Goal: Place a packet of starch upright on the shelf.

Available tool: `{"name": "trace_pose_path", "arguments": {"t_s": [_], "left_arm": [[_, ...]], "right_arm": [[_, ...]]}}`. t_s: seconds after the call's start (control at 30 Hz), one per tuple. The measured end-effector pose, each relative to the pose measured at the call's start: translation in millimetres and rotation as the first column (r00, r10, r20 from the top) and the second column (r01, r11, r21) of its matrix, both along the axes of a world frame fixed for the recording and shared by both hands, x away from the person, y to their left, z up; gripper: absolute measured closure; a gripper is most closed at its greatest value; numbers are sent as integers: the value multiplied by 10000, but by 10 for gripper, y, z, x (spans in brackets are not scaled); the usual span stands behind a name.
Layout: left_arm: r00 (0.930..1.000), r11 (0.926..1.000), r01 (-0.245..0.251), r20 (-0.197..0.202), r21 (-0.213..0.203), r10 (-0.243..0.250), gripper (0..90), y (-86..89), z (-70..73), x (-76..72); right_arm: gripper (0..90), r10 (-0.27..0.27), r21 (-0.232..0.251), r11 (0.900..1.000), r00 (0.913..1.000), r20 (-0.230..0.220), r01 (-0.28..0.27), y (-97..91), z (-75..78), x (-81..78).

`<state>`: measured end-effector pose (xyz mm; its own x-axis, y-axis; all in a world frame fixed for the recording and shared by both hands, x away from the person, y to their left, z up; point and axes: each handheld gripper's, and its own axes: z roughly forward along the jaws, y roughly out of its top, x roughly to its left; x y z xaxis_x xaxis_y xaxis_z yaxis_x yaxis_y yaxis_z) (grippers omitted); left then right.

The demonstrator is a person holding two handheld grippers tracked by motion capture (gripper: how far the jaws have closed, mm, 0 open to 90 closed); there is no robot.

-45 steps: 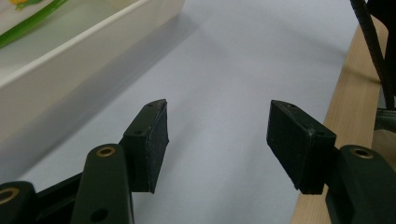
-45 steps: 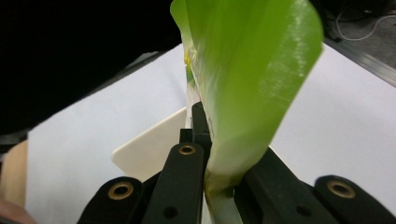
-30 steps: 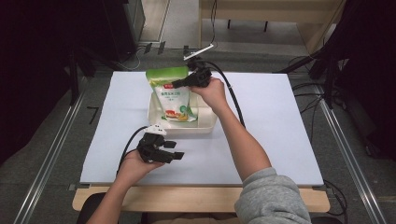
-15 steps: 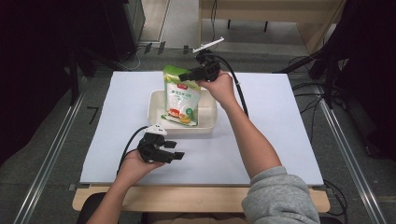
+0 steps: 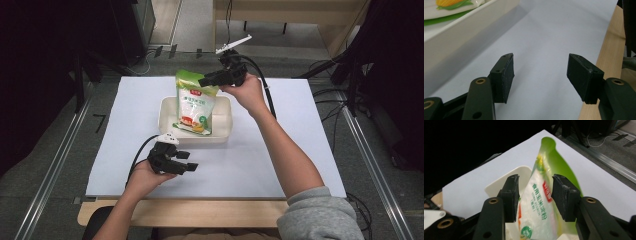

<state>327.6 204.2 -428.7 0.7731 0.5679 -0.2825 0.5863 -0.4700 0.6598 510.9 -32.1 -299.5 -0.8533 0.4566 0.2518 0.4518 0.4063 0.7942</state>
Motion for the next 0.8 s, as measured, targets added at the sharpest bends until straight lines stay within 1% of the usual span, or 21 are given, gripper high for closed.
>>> {"name": "trace_pose_path", "arguments": {"t_s": [0.17, 0.23, 0.3, 0.37, 0.47, 0.53, 0.63, 0.67, 0.7, 0.73, 0.77, 0.8], "left_arm": [[10000, 10000, -7, -12, 52, 7, 391, -4, -2, 1], [10000, 10000, -1, 0, 70, 1, 390, -11, -2, -3], [10000, 9999, -11, 72, 120, 10, 390, -20, 6, -13], [9999, 10000, 26, 115, 80, -27, 390, -20, 9, -14], [9999, 9999, -15, 100, 116, 14, 390, -15, 11, -12], [9999, 10000, -38, 108, 32, 38, 390, -13, 4, -8], [9999, 9999, -67, 108, 106, 66, 390, -16, 6, -9], [9999, 9999, -67, 108, 106, 66, 390, -16, 6, -9], [9999, 9999, -68, 100, 139, 67, 390, -18, 5, -10], [9999, 9999, -79, 91, 129, 78, 389, -20, 2, -8], [9999, 9999, -79, 91, 129, 78, 389, -20, 2, -8], [10000, 9998, -82, 47, 158, 81, 389, -21, 0, -6]], "right_arm": [[510, 67, -405, 9992, 9998, 187, -59, -48, -22, -156], [505, 142, -439, 9989, 9996, 231, -132, -85, -37, -210], [509, 201, -626, 9979, 9995, 231, -186, -120, -49, -266], [502, 177, -788, 9968, 9993, 319, -151, -160, -65, -335], [487, 42, -664, 9978, 9997, 253, -25, -255, -103, -419], [484, -10, -607, 9982, 9997, 240, 25, -324, -133, -476], [478, -73, -560, 9984, 9989, 466, 99, -419, -172, -563], [478, -73, -560, 9984, 9989, 466, 99, -419, -172, -563], [469, -134, -482, 9987, 9979, 627, 164, -495, -193, -629], [468, -187, -484, 9986, 9973, 710, 222, -519, -203, -649], [468, -187, -484, 9986, 9973, 710, 222, -519, -203, -649], [459, -315, -502, 9981, 9970, 705, 351, -584, -229, -697]]}}
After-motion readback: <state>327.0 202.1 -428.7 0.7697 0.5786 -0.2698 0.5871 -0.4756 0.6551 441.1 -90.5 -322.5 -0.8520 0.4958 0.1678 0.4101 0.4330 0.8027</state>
